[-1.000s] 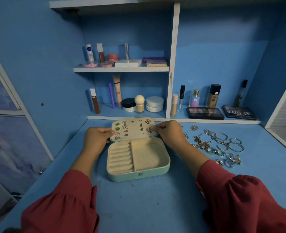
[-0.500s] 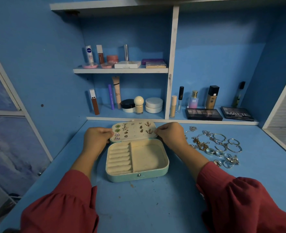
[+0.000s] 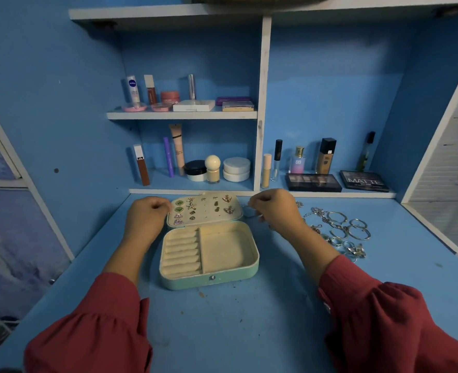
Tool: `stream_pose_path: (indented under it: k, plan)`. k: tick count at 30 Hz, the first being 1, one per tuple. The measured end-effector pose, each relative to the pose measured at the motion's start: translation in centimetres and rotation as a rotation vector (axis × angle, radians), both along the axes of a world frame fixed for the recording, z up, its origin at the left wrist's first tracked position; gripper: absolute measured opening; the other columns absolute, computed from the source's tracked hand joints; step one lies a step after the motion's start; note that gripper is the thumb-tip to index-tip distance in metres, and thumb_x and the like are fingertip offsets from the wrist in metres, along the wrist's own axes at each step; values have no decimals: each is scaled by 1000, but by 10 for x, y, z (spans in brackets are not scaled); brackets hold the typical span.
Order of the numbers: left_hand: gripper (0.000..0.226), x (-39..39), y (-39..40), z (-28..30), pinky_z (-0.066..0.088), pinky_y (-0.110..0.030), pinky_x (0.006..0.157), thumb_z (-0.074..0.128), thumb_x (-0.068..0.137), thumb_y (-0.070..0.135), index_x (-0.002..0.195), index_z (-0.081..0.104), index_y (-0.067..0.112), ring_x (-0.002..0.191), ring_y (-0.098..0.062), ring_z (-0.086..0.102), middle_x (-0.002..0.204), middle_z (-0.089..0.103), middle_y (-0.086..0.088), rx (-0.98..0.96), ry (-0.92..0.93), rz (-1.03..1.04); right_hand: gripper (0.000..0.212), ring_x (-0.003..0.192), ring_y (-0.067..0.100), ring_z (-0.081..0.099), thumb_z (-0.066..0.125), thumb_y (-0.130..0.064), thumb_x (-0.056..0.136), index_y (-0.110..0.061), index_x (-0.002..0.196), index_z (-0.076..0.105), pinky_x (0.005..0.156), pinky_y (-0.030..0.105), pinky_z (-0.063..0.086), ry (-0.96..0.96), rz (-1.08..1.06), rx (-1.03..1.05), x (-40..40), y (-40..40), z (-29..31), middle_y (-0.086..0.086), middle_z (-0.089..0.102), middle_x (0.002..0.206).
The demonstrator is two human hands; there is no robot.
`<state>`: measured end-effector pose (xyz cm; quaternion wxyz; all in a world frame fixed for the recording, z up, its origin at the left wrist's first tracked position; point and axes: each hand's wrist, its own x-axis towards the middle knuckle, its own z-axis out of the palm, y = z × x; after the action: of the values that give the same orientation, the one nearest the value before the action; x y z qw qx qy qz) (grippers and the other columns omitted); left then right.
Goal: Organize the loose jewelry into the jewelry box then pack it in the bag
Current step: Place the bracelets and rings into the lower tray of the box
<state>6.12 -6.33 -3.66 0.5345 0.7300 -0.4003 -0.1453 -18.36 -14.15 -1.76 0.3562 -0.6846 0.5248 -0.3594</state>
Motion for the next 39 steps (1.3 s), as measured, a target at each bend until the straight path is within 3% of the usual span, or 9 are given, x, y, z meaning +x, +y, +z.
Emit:
stream_pose_path:
  k: [2,6,9,11,15,21,29,33,39]
  plan:
    - [14,-8,3,6,46,-29,78,59,90,8,89,73,11,81,-16,60,88,69,0,-10,-40,-21,16,54,18,55,60,-12,90,-11,78,70,48,26,47,-43,-19,27,-13,-1,4,8,63,68]
    - [20,-19,6,8,46,-26,79,63,86,4,76,70,19,83,-15,63,87,70,3,13,-76,-73,12,69,21,62,60,-11,90,-12,81,69,69,37,57,-44,-70,-5,-29,-8,4,9,67,78]
    - [13,-23,5,10,49,-25,75,65,86,5,89,73,15,85,-16,63,92,70,-1,57,-149,-69,13,73,18,59,60,-10,90,-9,87,72,65,27,47,62,-73,-35,-29,-11,0,7,68,85]
    - [13,-30,1,18,52,-30,84,66,86,7,94,74,13,88,-15,63,94,70,1,50,-222,-96,14,75,17,59,59,-9,90,-7,90,73,64,24,44,142,-66,-56,-25,-14,-2,7,69,90]
    - [11,-57,-18,37,47,-29,88,68,87,17,95,75,18,90,-11,60,91,67,8,80,-321,-223,16,85,26,66,58,-10,90,-6,84,73,74,34,55,243,-80,-89,-18,-24,-4,12,72,95]
    - [8,-95,-53,37,48,-32,88,73,78,28,75,72,35,96,-19,59,98,67,2,267,-563,-376,15,90,25,66,63,-9,88,-11,95,76,77,30,53,397,-71,-46,-13,-43,2,11,71,99]
    - [14,-126,-67,33,31,-36,96,69,82,38,92,74,29,115,-23,37,110,56,3,360,-951,-391,29,90,24,66,75,-23,75,-15,103,74,81,33,56,575,-7,145,-7,-56,7,7,69,105]
    - [21,-131,-72,27,29,-37,101,64,87,32,106,70,26,118,-23,37,118,54,3,410,-1051,-363,13,96,30,61,73,-12,77,-22,84,74,85,41,56,628,28,-25,-10,-49,1,4,55,107]
    - [17,-135,-75,22,30,-37,98,61,88,25,102,71,23,115,-24,37,114,53,1,446,-1094,-392,21,111,28,47,58,-11,90,-25,99,71,88,36,46,744,126,-245,-19,-47,-13,7,49,111]
